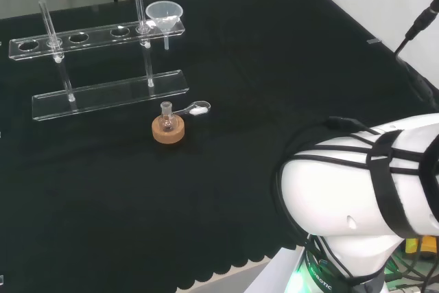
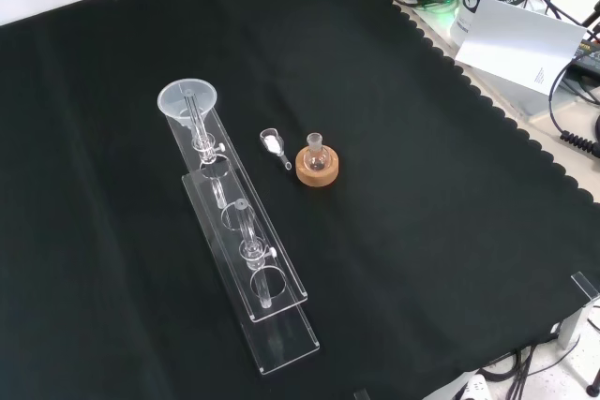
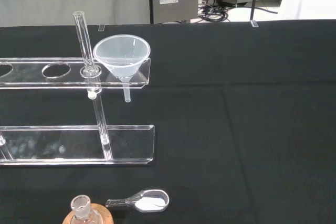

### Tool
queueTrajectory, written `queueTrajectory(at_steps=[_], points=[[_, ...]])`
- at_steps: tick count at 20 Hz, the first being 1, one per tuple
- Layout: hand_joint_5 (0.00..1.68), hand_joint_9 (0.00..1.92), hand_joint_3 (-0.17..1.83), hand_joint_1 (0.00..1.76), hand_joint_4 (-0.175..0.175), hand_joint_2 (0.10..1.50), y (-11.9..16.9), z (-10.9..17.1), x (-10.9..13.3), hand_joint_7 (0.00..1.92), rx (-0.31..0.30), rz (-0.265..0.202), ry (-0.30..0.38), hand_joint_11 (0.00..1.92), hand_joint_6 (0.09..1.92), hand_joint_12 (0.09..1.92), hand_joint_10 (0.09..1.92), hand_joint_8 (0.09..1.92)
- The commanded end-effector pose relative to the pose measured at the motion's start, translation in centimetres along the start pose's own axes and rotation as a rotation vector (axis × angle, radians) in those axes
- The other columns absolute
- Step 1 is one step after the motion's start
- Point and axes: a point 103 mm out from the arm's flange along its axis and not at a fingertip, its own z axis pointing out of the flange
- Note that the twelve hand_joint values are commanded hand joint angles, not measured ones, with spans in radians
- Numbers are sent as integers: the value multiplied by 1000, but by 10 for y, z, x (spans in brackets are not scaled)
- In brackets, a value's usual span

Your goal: Pick up the funnel from the transparent funnel stand.

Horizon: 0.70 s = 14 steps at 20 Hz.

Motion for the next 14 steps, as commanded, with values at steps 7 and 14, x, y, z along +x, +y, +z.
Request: queueTrajectory(at_steps=[7,14], points=[[93,32,433,0,11,1181,2,1,-1,0,-4,6,-7,0,87,1308,596,115],[97,31,425,0,9,1184,16,9,-30,0,7,-1,42,0,87,1309,598,114]])
